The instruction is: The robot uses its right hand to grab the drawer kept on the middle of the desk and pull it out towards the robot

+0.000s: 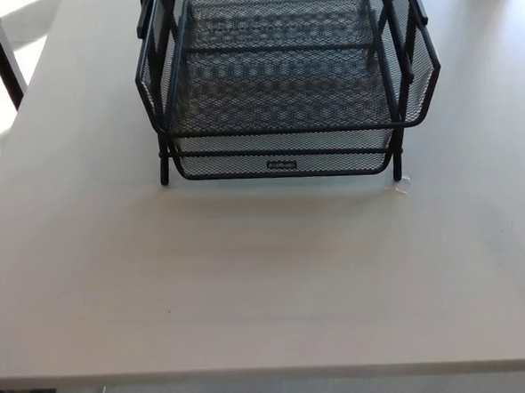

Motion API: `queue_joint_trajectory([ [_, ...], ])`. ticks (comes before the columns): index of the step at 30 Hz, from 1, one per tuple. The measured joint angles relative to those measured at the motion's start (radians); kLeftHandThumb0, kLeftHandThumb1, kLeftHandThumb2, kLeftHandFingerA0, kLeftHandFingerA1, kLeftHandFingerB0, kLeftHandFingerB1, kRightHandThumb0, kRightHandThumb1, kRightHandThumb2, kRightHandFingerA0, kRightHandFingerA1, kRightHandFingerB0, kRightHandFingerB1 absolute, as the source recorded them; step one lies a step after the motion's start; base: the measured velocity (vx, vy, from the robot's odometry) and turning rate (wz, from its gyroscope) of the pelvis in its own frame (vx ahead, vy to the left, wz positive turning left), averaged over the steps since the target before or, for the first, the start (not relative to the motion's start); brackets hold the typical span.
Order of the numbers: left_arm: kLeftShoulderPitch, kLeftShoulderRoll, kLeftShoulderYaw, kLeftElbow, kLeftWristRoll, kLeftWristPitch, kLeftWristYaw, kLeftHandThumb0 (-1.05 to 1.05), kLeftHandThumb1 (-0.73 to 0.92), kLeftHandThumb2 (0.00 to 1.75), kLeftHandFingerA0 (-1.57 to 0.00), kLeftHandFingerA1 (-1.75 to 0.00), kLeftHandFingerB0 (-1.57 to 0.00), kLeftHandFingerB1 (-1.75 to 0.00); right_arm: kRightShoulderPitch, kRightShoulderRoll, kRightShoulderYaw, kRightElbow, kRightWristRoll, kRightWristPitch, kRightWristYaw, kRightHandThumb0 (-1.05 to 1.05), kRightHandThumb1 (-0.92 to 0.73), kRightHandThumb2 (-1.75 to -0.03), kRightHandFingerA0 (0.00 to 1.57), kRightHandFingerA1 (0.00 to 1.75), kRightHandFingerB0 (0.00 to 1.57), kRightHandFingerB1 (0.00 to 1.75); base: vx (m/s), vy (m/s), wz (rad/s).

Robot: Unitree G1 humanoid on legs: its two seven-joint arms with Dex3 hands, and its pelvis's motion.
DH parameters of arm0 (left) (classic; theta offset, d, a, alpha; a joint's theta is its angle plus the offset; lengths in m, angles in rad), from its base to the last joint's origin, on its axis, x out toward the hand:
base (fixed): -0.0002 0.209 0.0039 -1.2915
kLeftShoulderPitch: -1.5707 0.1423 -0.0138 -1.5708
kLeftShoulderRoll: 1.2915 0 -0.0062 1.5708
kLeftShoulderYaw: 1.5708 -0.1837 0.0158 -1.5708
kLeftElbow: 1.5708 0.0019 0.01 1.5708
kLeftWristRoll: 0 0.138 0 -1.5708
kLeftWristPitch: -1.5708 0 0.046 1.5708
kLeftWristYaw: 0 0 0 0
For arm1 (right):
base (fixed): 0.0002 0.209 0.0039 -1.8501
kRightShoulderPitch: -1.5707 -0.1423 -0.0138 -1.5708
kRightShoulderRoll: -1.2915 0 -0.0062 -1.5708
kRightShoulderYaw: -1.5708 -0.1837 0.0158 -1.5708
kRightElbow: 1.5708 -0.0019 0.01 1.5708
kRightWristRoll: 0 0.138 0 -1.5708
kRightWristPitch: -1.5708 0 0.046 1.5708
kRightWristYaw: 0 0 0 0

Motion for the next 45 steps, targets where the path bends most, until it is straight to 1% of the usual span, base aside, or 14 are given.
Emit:
queue_joint_trajectory([
  [2, 0.002, -0.001, 0.001, -0.010, 0.000, 0.000, 0.000, -0.35, 0.72, 0.61, -0.57, -0.82, -0.56, -0.54, 0.000, 0.000, -0.001, 0.070, 0.007, -0.003, -0.013, -0.78, -0.74, -0.62, 0.10, 0.53, 0.17, 0.32, 0.00, 0.000, 0.00],
  [3, 0.001, -0.001, 0.000, -0.011, 0.000, 0.000, 0.000, -0.33, 0.70, 0.60, -0.58, -0.82, -0.55, -0.54, 0.000, -0.001, -0.002, 0.110, 0.012, -0.005, -0.020, -0.39, -0.42, -1.02, 0.02, 0.54, 0.00, 0.50, 0.00, 0.000, 0.00],
  [7, -0.002, -0.001, -0.001, -0.013, 0.001, 0.000, 0.000, -0.33, 0.69, 0.60, -0.56, -0.89, -0.54, -0.60, -0.003, -0.001, -0.002, 0.247, 0.033, -0.011, -0.042, -0.75, -0.63, -0.59, 0.14, 0.54, 0.20, 0.34, 0.00, 0.000, 0.00],
  [13, 0.004, -0.001, 0.000, -0.024, 0.002, 0.000, 0.000, -0.32, 0.70, 0.61, -0.58, -0.87, -0.56, -0.58, -0.029, 0.001, 0.009, 0.458, 0.076, -0.034, -0.070, -0.73, -0.70, -0.61, 0.10, 0.50, 0.19, 0.34, 0.00, 0.000, 0.00],
  [14, 0.006, -0.001, 0.001, -0.027, 0.001, 0.000, 0.000, -0.33, 0.70, 0.60, -0.57, -0.87, -0.55, -0.58, -0.033, 0.002, 0.014, 0.483, 0.083, -0.037, -0.071, -0.39, -0.41, -1.02, 0.02, 0.54, 0.00, 0.50, 0.00, 0.000, 0.00],
  [15, 0.009, -0.001, 0.001, -0.028, 0.002, 0.000, 0.001, -0.36, 0.72, 0.61, -0.58, -0.92, -0.53, -0.63, -0.042, 0.007, 0.023, 0.524, 0.097, -0.038, -0.070, -0.77, -0.76, -0.64, 0.04, 0.43, 0.13, 0.32, 0.00, 0.000, 0.00],
  [17, 0.015, -0.001, 0.004, -0.033, 0.002, 0.000, 0.001, -0.35, 0.72, 0.61, -0.58, -0.91, -0.54, -0.63, -0.050, 0.022, 0.033, 0.573, 0.119, -0.036, -0.051, -0.38, -0.40, -1.00, 0.03, 0.54, 0.00, 0.49, 0.00, 0.000, 0.00],
  [18, 0.021, -0.001, 0.010, -0.042, 0.000, 0.000, 0.000, -0.33, 0.73, 0.61, -0.56, -0.85, -0.55, -0.60, -0.056, 0.033, 0.043, 0.600, 0.135, -0.036, -0.034, -0.77, -0.73, -0.62, 0.12, 0.45, 0.18, 0.32, 0.00, 0.000, 0.00],
  [31, 0.019, -0.003, 0.015, -0.053, 0.001, 0.000, 0.000, -0.30, 0.69, 0.59, -0.61, -0.89, -0.64, -0.67, -0.074, 0.116, 0.131, 0.662, 0.222, 0.020, 0.139, -0.79, -0.73, -0.62, 0.24, 0.52, 0.21, 0.34, 0.00, 0.000, 0.00],
  [32, 0.019, -0.005, 0.016, -0.055, 0.000, 0.001, 0.000, -0.32, 0.70, 0.60, -0.59, -0.91, -0.60, -0.69, -0.074, 0.123, 0.137, 0.661, 0.226, 0.024, 0.153, -0.80, -0.56, -0.94, 0.25, 0.57, 0.17, 0.45, 0.00, 0.000, 0.00],
  [36, 0.019, -0.011, 0.018, -0.060, 0.000, 0.001, 0.000, -0.33, 0.71, 0.61, -0.58, -0.91, -0.55, -0.62, -0.074, 0.144, 0.159, 0.655, 0.234, 0.045, 0.209, -0.80, -0.73, -0.63, 0.31, 0.48, 0.25, 0.32, 0.00, 0.000, 0.00],
  [37, 0.019, -0.011, 0.017, -0.060, 0.000, 0.001, 0.000, -0.34, 0.69, 0.61, -0.59, -0.88, -0.56, -0.59, -0.074, 0.150, 0.167, 0.654, 0.234, 0.051, 0.222, -0.81, -0.59, -0.96, 0.26, 0.54, 0.18, 0.43, 0.00, 0.000, 0.00],
  [38, 0.018, -0.011, 0.016, -0.059, 0.001, 0.001, 0.000, -0.34, 0.69, 0.61, -0.60, -0.87, -0.57, -0.60, -0.074, 0.155, 0.175, 0.650, 0.235, 0.056, 0.238, -0.79, -0.73, -0.63, 0.33, 0.45, 0.26, 0.30, 0.00, 0.000, 0.00],
  [45, 0.020, -0.012, 0.016, -0.066, 0.000, 0.003, -0.001, -0.33, 0.71, 0.60, -0.57, -0.92, -0.58, -0.71, -0.070, 0.184, 0.226, 0.618, 0.242, 0.090, 0.334, -0.82, -0.75, -0.63, 0.43, 0.47, 0.26, 0.30, 0.00, 0.000, 0.00],
])
